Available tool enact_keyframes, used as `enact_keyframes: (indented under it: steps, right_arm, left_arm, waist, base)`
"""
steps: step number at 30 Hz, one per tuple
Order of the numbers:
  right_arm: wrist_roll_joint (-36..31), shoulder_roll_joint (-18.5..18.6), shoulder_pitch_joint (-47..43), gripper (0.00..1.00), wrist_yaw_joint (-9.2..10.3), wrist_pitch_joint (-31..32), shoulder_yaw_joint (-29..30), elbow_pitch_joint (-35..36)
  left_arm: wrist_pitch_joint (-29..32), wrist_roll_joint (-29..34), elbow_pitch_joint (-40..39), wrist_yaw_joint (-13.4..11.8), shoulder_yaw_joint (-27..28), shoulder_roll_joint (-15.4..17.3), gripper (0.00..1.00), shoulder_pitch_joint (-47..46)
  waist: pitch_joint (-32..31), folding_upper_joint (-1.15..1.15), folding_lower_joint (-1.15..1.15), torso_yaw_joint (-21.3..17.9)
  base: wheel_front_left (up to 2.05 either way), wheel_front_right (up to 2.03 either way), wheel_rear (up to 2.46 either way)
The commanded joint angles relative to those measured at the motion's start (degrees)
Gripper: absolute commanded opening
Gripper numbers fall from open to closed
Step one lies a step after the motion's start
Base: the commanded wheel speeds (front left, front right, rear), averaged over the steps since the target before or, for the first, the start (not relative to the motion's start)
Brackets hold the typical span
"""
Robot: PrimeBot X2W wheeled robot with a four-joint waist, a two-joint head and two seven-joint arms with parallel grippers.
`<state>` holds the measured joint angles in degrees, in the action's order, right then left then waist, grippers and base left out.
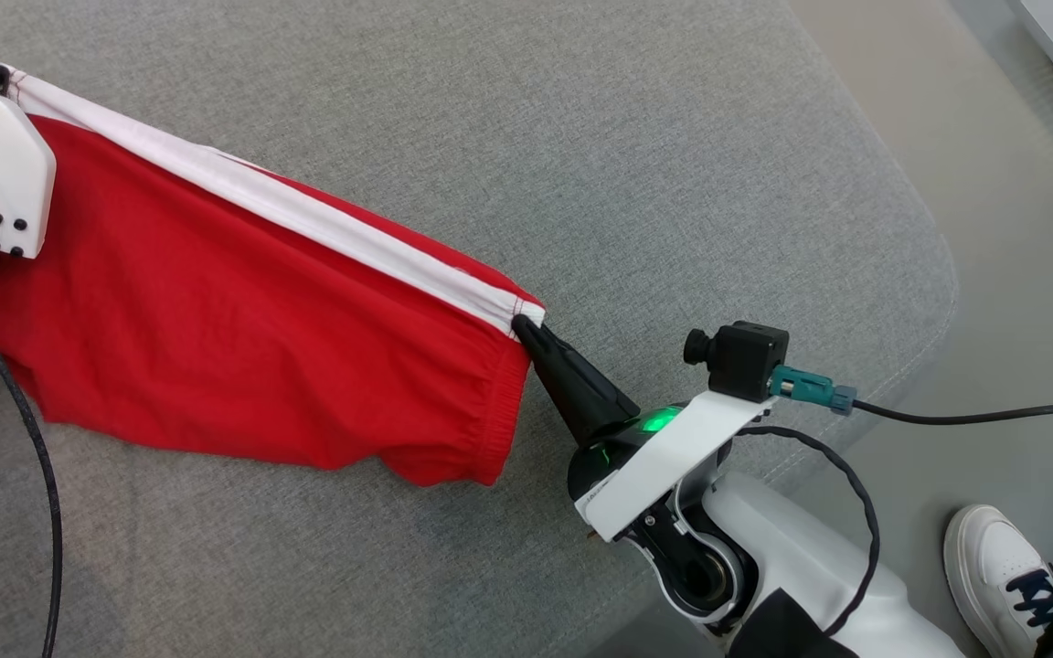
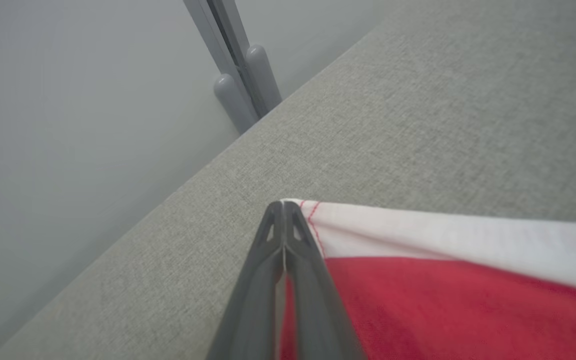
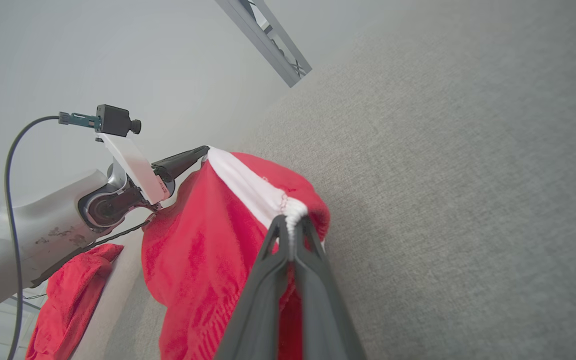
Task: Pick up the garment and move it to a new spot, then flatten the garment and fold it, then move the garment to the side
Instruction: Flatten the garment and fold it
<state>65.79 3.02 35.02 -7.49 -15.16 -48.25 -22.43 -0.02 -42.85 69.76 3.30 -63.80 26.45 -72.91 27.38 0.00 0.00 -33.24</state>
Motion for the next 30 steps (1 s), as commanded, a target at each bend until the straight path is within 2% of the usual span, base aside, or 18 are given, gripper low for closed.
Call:
enact_keyframes:
  steps: [1, 2, 3, 4, 5, 6, 7, 8, 13, 16, 19, 23, 26, 30]
  right_arm:
    - [-0.26, 0.1, 0.52, 0.0, 0.0, -0.11, -0.25, -0.32]
    - [0.34, 0.1, 0.45, 0.0, 0.0, -0.11, -0.55, -0.8]
    - [0.3, 0.15, 0.66, 0.19, 0.0, -0.11, -0.2, -1.23]
    - [-0.03, 0.18, 0.84, 0.76, 0.0, -0.11, 0.62, -1.6]
    - [0.58, 0.15, 0.6, 1.0, 0.0, -0.11, 0.84, -1.96]
    - [1.2, 0.09, 0.47, 1.0, 0.0, -0.11, 1.13, -2.28]
    - [1.74, 0.07, 0.48, 1.0, 0.0, -0.11, 1.17, -2.44]
    - [2.24, 0.02, 0.63, 1.0, 0.0, -0.11, 0.98, -2.57]
    - [2.67, 0.04, 1.45, 1.0, 0.0, -0.11, -0.2, -4.6]
    - [0.77, 0.07, 1.81, 1.0, 0.0, -0.11, -0.57, -6.8]
    - [-3.08, 1.6, 2.09, 1.0, 0.0, -0.12, 1.03, -7.66]
    - [-10.84, 3.78, -0.28, 1.0, 0.0, -0.11, 7.56, -3.43]
    - [-18.69, 5.43, -3.35, 1.0, 0.0, -0.11, 15.27, -0.34]
    - [-28.99, 5.83, -7.06, 1.0, 0.0, -0.1, 24.06, 5.05]
  left_arm:
    - [0.15, 0.3, 0.55, 0.23, -0.21, 0.12, 0.0, -0.6]
    - [0.35, 0.3, 0.82, 0.38, -0.36, -0.04, 0.0, -0.41]
    - [0.49, 0.24, 1.05, 0.57, -0.48, -0.13, 0.0, -0.16]
    - [0.5, 0.2, 1.28, 0.51, -0.56, -0.21, 0.0, 0.01]
    - [0.5, 0.2, 1.49, 0.48, -0.66, -0.32, 0.09, 0.17]
    - [0.44, 0.21, 1.7, 0.38, -0.73, -0.37, 0.4, 0.33]
    - [0.25, -0.01, 1.83, 0.23, -0.58, -0.46, 0.64, 0.41]
    - [0.09, -0.48, 1.99, -0.11, -0.24, -0.59, 1.0, 0.43]
    - [-1.55, -0.97, 2.44, -0.14, -0.01, -0.34, 1.0, 0.99]
    - [-4.62, -1.9, 2.48, -0.56, 0.72, -1.01, 1.0, 1.85]
    - [-8.15, -2.5, 1.82, -0.66, 1.58, -2.09, 1.0, 2.11]
    - [-13.08, -3.72, -0.05, -0.93, 3.09, -4.27, 1.0, 3.2]
    - [-14.86, -5.11, -2.98, -2.04, 5.41, -5.67, 1.0, 4.44]
    - [-15.12, -3.71, -13.87, -5.14, 11.41, -4.94, 1.0, 7.49]
  waist:
    - [0.17, 0.0, 0.0, 0.02]
    - [0.25, 0.0, 0.0, 0.03]
    - [0.31, 0.0, 0.0, 0.02]
    - [0.37, 0.0, 0.0, 0.0]
    - [0.4, 0.0, 0.0, 0.03]
    - [0.41, 0.0, 0.0, 0.07]
    - [0.38, 0.0, 0.0, 0.1]
    - [0.35, 0.0, 0.0, 0.12]
    - [-0.71, 0.0, 0.0, 0.09]
    - [-2.61, 0.0, 0.0, 0.5]
    - [-4.46, 0.0, 0.0, 1.68]
    - [-7.39, 0.0, 0.0, 4.45]
    - [-9.82, 0.0, 0.0, 7.51]
    - [-12.67, 0.0, 0.0, 12.09]
  base:
    - [0.0, 0.0, 0.0]
    - [0.0, 0.0, 0.0]
    - [0.0, 0.0, 0.0]
    - [0.0, 0.0, 0.0]
    - [0.0, 0.0, 0.0]
    - [0.0, 0.0, 0.0]
    - [0.0, 0.0, 0.0]
    - [0.0, 0.0, 0.0]
    - [0.0, 0.0, 0.0]
    - [0.0, 0.0, 0.0]
    - [0.0, 0.0, 0.0]
    - [0.0, 0.0, 0.0]
    - [0.0, 0.0, 0.0]
    - [0.0, 0.0, 0.0]
